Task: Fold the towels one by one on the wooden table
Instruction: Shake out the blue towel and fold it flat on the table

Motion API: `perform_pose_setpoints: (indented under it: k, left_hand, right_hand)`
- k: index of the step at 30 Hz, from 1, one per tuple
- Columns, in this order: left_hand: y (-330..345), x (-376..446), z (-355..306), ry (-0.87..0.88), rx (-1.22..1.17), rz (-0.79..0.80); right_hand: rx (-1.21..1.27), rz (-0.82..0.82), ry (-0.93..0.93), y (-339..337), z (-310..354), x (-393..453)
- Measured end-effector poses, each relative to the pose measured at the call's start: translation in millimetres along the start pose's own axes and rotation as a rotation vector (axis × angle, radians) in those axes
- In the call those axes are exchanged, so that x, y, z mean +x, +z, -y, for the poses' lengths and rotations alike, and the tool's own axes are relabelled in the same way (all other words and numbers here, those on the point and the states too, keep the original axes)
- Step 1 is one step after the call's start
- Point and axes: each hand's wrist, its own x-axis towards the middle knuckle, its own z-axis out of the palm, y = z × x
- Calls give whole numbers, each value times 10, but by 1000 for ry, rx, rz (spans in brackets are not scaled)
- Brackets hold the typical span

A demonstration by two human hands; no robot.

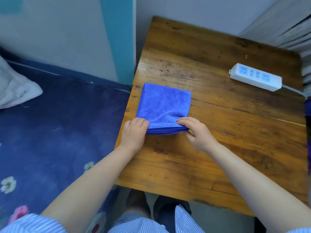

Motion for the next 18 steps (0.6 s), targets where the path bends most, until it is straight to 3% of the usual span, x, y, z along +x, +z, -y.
perform_pose_setpoints:
  k: [2,5,12,18]
  left_hand:
    - [-130,-84,-32,-42,4,29]
    - [-345,-276,-48,-251,-64,59]
    - [-1099,-1220,-106,-628,-394,-286]
    - [-1690,-2522,-158,-906,-342,-512]
  right_hand:
    - [30,34,-19,-103,43,-27]
    - [137,96,-26,-234,172,-62]
    - [387,219,-128,-289,934,-8]
    - [388,334,-387,169,2124,-274]
